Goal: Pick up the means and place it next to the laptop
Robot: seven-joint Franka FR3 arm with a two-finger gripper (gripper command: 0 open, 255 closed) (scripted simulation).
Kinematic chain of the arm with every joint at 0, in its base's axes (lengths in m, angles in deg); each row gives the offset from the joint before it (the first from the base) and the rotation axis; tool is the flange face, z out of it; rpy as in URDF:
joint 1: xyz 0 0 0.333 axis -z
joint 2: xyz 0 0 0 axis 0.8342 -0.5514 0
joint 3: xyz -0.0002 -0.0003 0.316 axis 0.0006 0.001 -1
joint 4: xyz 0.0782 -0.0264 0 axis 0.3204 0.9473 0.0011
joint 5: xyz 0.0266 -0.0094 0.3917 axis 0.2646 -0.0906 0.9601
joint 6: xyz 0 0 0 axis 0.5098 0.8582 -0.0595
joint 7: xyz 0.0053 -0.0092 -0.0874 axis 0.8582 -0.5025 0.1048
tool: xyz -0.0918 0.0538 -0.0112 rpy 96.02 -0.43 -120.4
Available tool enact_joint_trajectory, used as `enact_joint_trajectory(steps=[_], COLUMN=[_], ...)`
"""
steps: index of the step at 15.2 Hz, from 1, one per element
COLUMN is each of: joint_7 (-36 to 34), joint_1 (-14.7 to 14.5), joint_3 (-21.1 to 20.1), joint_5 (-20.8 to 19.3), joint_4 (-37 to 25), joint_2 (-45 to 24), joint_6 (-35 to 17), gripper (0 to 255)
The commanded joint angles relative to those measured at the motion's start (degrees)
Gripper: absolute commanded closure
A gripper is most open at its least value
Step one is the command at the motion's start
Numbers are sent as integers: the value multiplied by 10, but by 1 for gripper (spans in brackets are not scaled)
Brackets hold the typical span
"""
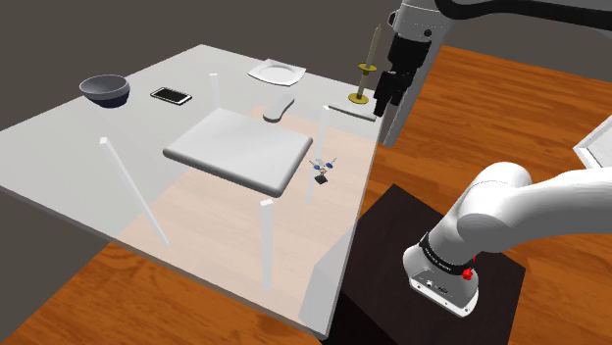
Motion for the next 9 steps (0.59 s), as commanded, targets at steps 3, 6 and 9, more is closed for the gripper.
enact_joint_trajectory(steps=[3,6,9], joint_7=[31,78,123], joint_1=[4,10,15], joint_3=[21,51,81], joint_5=[-16,-38,-56], joint_4=[6,10,6], joint_2=[-19,-53,-95], joint_6=[-25,-65,-104], gripper=[0,0,0])
